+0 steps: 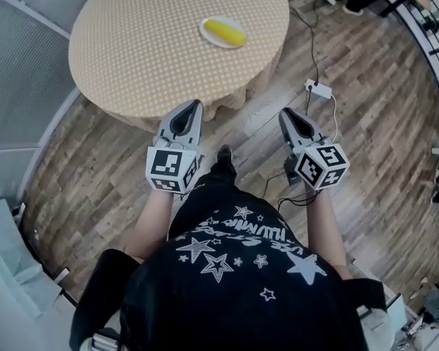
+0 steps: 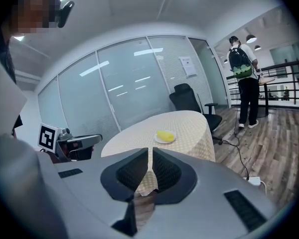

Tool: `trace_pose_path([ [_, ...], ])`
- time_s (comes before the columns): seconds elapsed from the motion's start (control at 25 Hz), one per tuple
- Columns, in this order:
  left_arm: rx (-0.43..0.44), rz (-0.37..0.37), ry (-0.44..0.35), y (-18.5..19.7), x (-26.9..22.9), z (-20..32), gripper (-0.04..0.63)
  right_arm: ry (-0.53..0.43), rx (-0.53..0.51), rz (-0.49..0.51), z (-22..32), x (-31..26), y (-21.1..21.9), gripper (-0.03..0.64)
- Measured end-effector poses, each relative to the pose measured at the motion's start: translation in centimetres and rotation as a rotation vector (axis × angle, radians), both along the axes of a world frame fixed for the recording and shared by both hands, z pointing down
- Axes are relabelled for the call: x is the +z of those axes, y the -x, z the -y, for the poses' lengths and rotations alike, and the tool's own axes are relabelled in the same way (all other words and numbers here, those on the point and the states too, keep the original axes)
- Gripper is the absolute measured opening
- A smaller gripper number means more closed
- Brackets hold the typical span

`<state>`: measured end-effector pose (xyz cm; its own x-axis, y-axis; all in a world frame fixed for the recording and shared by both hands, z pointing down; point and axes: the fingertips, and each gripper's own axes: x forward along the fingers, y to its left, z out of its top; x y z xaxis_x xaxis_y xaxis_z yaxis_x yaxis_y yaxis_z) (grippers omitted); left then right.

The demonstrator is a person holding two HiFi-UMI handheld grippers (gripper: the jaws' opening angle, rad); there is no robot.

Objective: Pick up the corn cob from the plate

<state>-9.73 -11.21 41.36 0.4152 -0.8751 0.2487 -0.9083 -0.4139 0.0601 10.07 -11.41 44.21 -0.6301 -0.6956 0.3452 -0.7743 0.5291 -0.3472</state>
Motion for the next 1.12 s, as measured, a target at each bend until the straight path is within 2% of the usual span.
trace_pose_path([
  [0.16, 0.004, -0.009, 0.034, 1.4, 1.3, 3.4, 0.006, 0.019, -0.031, 0.002, 3.9, 0.3, 1.8, 0.04],
  [0.4, 0.007, -0.007, 0.041, 3.1, 1.9, 8.4, 0.006, 0.047, -0.042, -0.051, 10.2, 0.6, 3.1, 0.041],
  [0.64, 0.023, -0.016, 0.079, 4.1, 3.5, 11.0, 0.006, 0.061, -0.043, -0.107, 14.4, 1.2, 4.7, 0.051],
  [0.68, 0.018, -0.024, 0.086, 4.2, 3.8, 11.4, 0.006, 0.069, -0.05, -0.123, 15.0, 1.6, 4.9, 0.063],
  [0.92, -0.036, -0.062, 0.111, 5.4, 4.6, 12.9, 0.006, 0.137, -0.11, -0.179, 18.7, 3.3, 6.8, 0.234],
  [1.12, -0.108, -0.066, 0.141, 7.3, 5.5, 14.4, 0.006, 0.175, -0.171, -0.224, 22.0, 4.9, 9.3, 0.289],
])
